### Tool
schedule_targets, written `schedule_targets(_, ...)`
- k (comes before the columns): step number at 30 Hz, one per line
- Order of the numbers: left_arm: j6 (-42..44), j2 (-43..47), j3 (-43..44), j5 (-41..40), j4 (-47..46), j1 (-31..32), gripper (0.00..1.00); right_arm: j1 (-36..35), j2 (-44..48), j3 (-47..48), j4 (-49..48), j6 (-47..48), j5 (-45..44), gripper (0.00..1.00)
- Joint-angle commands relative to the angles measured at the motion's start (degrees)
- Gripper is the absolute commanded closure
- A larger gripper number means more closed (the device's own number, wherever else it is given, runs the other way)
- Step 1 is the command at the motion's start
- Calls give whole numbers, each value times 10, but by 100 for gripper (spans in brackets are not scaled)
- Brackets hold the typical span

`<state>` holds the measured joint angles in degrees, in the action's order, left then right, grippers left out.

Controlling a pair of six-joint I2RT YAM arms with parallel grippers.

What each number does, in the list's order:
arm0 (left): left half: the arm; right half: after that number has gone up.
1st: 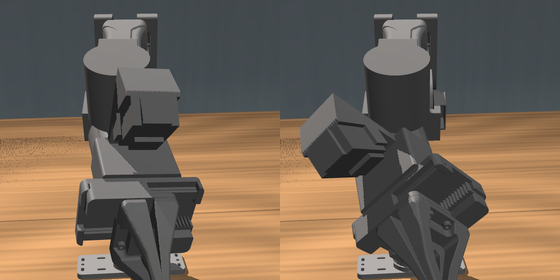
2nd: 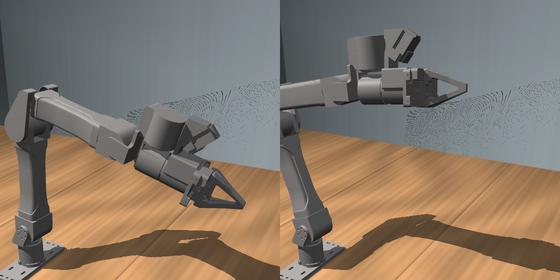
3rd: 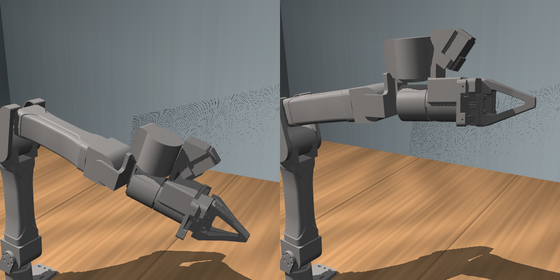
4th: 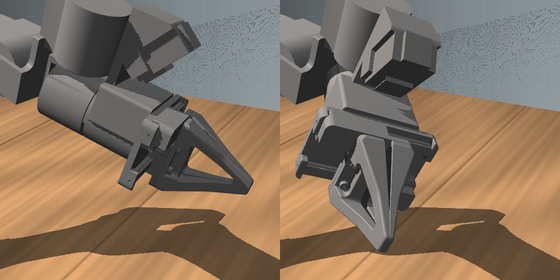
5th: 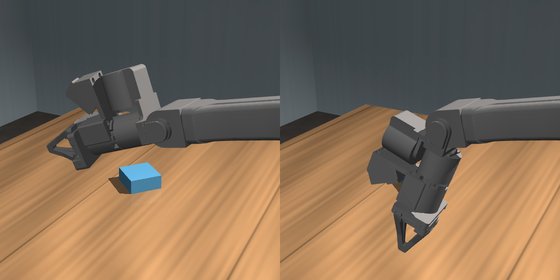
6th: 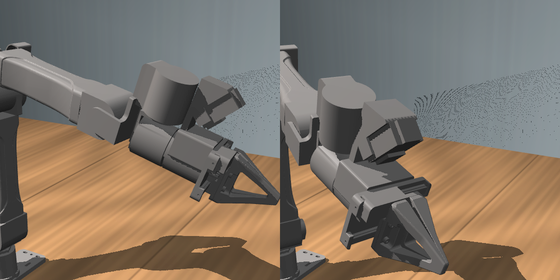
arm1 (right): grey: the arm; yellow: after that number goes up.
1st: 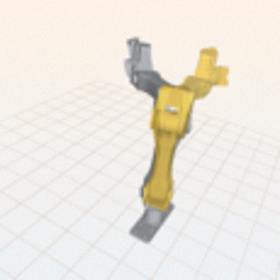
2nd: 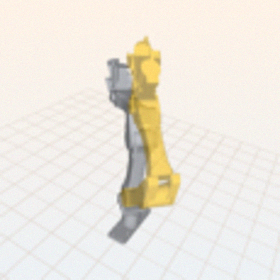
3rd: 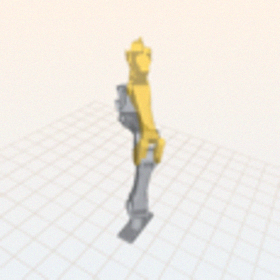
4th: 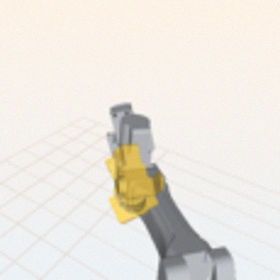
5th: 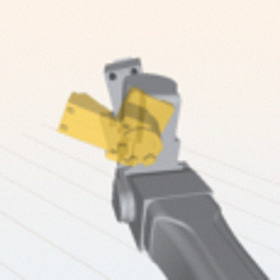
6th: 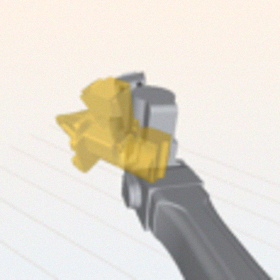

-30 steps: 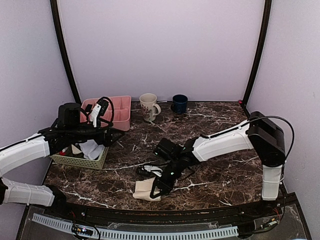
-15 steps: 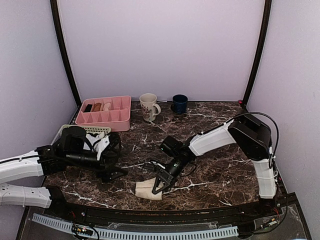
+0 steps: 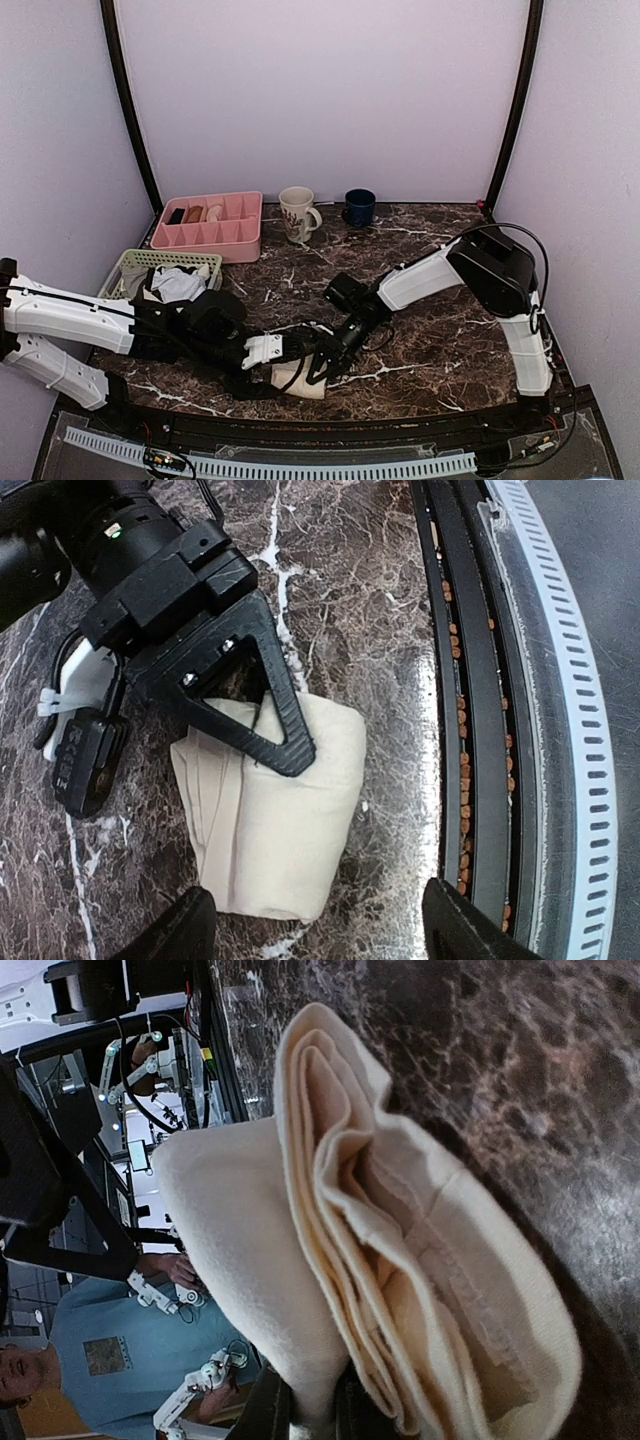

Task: Roll the underwear
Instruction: Roll the underwear at the center of the board.

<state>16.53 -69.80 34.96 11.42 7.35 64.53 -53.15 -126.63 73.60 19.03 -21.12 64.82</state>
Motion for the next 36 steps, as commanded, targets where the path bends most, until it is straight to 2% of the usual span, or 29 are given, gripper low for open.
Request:
schedule_targets(1, 44, -42, 47, -35, -13, 21, 29, 10, -36, -7, 42, -7, -82, 100)
schedule_targets(8, 85, -123, 75, -32, -11, 37, 40, 15, -43, 1, 63, 5, -89, 99)
schedule_targets(12, 56, -188, 102, -55, 36, 31, 55, 21, -39, 0, 72, 13, -94, 97)
schedule_targets(16, 15, -225, 125, -10, 72, 5, 65, 28, -26, -5, 77, 21, -106, 91)
schedule_targets(21, -9, -284, 173, 97, 142, -50, 80, 35, 8, -22, 70, 21, -132, 75)
schedule_targets(23, -2, -305, 184, 134, 168, -67, 83, 38, 37, -34, 59, 24, -152, 67)
schedule_targets(27, 2, -341, 189, 198, 196, -93, 85, 47, 120, -91, 4, 22, -211, 60)
schedule_targets(32, -8, -377, 203, 266, 202, -117, 86, 47, 227, -186, -87, 42, -266, 58)
schedule_targets(36, 1, -419, 224, 324, 221, -141, 86, 25, 331, -274, -168, 101, -355, 56)
